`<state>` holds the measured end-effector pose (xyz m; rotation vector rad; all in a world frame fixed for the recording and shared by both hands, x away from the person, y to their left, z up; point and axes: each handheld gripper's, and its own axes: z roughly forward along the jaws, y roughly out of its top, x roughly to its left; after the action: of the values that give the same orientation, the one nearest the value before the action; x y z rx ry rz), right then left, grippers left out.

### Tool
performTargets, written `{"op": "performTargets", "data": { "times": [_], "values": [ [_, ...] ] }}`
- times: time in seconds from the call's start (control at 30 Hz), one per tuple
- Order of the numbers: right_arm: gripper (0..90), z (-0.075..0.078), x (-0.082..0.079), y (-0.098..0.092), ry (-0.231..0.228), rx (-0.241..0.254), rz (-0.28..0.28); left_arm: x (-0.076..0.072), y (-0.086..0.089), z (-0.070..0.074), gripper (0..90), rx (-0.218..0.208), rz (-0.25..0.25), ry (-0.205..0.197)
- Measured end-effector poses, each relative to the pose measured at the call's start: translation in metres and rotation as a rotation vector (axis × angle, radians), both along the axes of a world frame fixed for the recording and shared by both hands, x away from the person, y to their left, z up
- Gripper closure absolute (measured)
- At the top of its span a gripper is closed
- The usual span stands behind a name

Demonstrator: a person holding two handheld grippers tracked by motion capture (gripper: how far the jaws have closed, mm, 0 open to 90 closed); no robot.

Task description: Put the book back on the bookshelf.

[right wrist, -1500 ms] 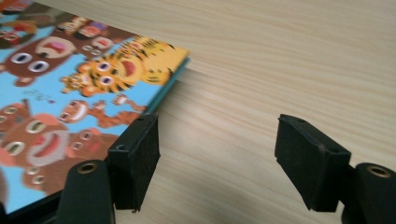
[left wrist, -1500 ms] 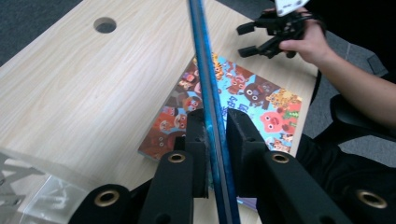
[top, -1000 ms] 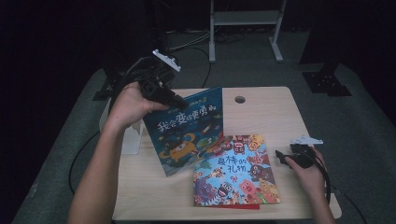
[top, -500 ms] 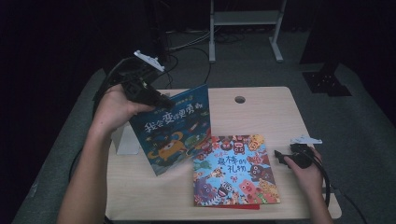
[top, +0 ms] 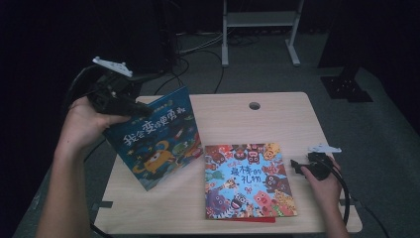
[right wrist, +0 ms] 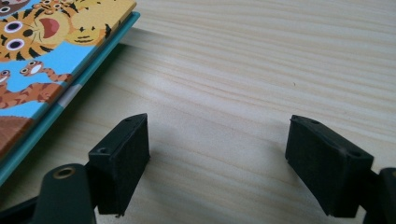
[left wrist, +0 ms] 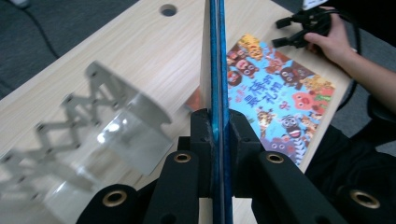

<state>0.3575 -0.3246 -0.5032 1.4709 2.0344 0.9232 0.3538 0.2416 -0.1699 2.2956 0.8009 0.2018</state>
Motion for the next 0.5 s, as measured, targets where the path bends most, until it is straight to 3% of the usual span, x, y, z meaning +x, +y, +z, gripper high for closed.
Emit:
{"op": "performTargets", "data": {
  "times": [0.5],
  "values": [
    [20.8, 0.0, 0.0, 0.0, 0.0, -0.001, 0.001, -0.024, 0.065, -0.006, 82.3, 0.004, 0.125, 0.004]
  ]
}}
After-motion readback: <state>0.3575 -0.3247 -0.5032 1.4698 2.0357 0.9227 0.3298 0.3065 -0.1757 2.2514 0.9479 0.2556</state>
